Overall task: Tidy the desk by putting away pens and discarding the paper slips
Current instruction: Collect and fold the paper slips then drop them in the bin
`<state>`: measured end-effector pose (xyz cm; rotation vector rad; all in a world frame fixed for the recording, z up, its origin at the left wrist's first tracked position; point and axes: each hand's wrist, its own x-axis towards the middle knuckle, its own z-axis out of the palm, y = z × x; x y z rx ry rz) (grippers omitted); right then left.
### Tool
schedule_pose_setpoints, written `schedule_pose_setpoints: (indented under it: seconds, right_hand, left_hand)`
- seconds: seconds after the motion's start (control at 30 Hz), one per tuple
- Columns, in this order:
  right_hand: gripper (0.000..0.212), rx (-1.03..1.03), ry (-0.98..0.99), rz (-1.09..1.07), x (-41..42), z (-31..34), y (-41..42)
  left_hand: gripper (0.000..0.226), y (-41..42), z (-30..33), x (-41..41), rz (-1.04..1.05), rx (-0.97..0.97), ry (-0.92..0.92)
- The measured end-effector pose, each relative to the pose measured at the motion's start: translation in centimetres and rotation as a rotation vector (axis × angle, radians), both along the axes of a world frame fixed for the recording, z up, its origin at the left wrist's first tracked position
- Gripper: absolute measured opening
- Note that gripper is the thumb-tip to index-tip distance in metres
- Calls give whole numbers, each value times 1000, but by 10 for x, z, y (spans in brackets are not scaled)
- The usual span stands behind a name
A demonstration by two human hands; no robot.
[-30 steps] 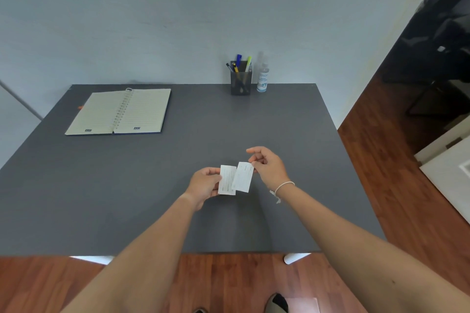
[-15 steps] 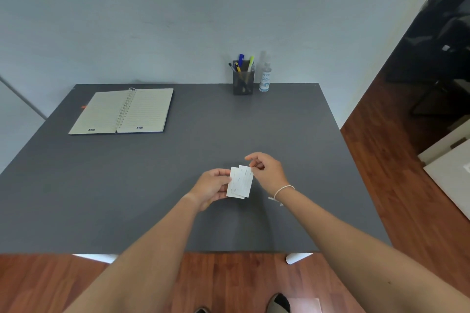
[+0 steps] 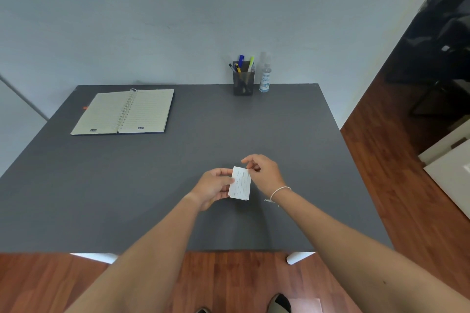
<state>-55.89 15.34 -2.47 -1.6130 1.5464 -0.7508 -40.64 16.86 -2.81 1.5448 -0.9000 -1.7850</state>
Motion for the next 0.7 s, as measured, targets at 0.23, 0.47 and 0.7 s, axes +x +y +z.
schedule_pose_setpoints:
  seconds: [0.23, 0.47, 0.7]
  right_hand:
    - [32, 25, -20, -7, 0, -1, 2]
    - [29, 200, -69, -45, -4, -7, -2]
    - [22, 256, -186, -169, -12, -5, -6]
  left_hand:
    - [22, 2, 1, 0, 1, -13, -32]
    - [22, 2, 1, -3, -1, -27, -47]
    - [22, -3, 0, -11, 25, -46, -50]
